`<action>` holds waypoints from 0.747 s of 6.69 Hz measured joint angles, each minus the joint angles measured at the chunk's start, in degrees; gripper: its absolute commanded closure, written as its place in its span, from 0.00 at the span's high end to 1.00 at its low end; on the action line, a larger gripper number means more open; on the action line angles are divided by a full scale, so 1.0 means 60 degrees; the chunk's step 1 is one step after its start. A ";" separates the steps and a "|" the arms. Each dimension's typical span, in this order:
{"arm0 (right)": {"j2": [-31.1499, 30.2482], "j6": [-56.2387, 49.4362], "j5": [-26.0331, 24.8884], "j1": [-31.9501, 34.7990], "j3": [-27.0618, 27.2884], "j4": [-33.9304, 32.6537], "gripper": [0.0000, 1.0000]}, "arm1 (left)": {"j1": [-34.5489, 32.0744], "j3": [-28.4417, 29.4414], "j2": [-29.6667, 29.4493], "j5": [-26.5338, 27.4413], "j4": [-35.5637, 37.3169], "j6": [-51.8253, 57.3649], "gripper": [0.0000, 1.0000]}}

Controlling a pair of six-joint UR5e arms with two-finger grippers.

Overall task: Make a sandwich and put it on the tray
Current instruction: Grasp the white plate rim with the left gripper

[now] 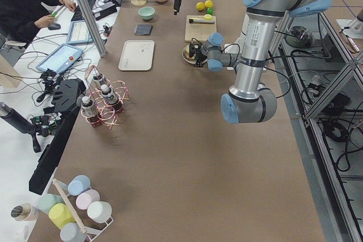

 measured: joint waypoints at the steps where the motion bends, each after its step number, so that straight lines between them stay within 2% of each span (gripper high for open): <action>1: 0.0000 -0.0001 -0.0006 -0.0001 -0.0001 0.0000 0.99 | 0.0024 0.0033 0.0001 0.0002 -0.0006 0.0004 0.36; 2: 0.0001 -0.0001 -0.0007 -0.0001 0.0002 0.0000 0.99 | 0.0030 0.0072 0.0006 0.0002 -0.0014 0.0007 0.23; 3: 0.0001 0.0000 -0.0007 -0.0001 0.0007 0.0000 0.99 | 0.0035 0.0102 0.0010 0.0003 -0.0017 0.0004 0.02; 5: -0.0001 0.0000 -0.0007 0.0002 0.0008 0.0000 0.99 | 0.0036 0.0100 0.0003 0.0002 -0.0020 -0.0005 0.00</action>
